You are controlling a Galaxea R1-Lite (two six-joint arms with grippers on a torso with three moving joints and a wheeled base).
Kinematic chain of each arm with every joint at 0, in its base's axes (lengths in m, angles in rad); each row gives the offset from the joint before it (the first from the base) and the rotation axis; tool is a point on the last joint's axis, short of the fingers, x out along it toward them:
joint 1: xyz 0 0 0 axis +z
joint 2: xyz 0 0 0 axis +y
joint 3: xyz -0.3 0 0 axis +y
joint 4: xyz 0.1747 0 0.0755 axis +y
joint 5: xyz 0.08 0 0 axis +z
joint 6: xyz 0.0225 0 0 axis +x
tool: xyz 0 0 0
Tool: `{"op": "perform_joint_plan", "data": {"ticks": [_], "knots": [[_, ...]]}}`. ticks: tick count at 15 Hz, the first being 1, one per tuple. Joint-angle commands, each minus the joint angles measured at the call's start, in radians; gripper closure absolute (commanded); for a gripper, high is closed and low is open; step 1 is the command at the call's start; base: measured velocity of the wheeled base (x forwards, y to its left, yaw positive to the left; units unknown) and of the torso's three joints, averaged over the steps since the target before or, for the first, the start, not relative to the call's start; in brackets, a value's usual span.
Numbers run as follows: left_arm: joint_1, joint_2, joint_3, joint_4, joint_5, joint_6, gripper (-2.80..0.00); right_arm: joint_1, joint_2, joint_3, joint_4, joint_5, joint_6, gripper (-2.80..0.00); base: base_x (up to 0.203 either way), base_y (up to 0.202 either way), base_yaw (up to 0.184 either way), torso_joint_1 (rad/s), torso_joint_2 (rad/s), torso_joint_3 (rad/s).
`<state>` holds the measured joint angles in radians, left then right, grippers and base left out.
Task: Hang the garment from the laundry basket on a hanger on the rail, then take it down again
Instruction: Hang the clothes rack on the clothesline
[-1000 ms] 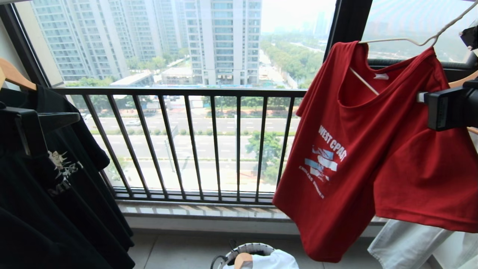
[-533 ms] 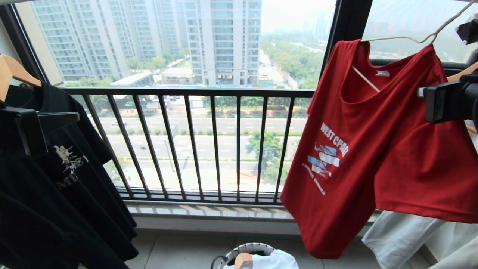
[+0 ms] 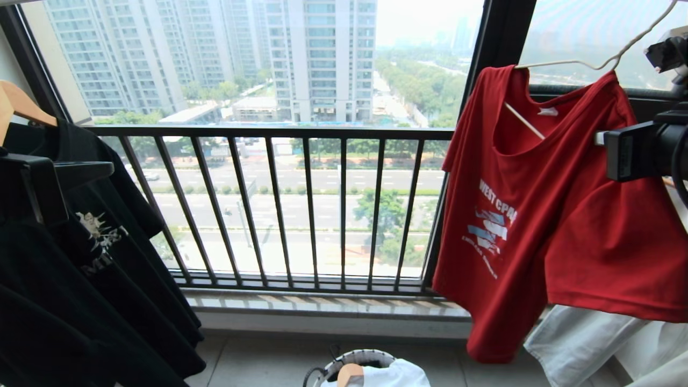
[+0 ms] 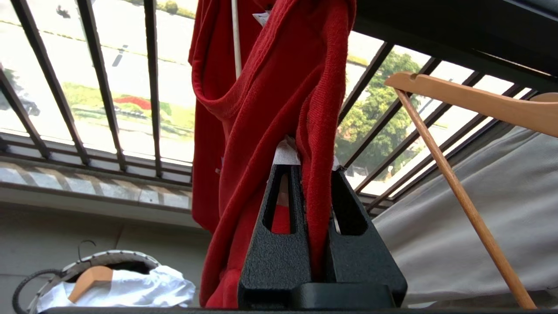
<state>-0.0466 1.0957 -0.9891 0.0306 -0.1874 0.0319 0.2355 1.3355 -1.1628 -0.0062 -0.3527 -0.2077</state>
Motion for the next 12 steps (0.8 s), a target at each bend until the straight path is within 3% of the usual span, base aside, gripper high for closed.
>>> {"op": "perform_joint_plan", "data": {"ticks": [1,12], "knots": [[0.001,0.0,0.0,0.0,-0.001,0.0,0.0,0.002,0.005,0.026,-0.003,0.005,-0.006,0.0,0.0,0.0,0.0,0.0,0.0,0.0],[0.011,0.0,-0.002,0.0,-0.001,0.0,0.0,0.004,0.01,0.088,-0.005,0.015,-0.036,0.0,0.0,0.0,0.0,0.0,0.0,0.0]]}}
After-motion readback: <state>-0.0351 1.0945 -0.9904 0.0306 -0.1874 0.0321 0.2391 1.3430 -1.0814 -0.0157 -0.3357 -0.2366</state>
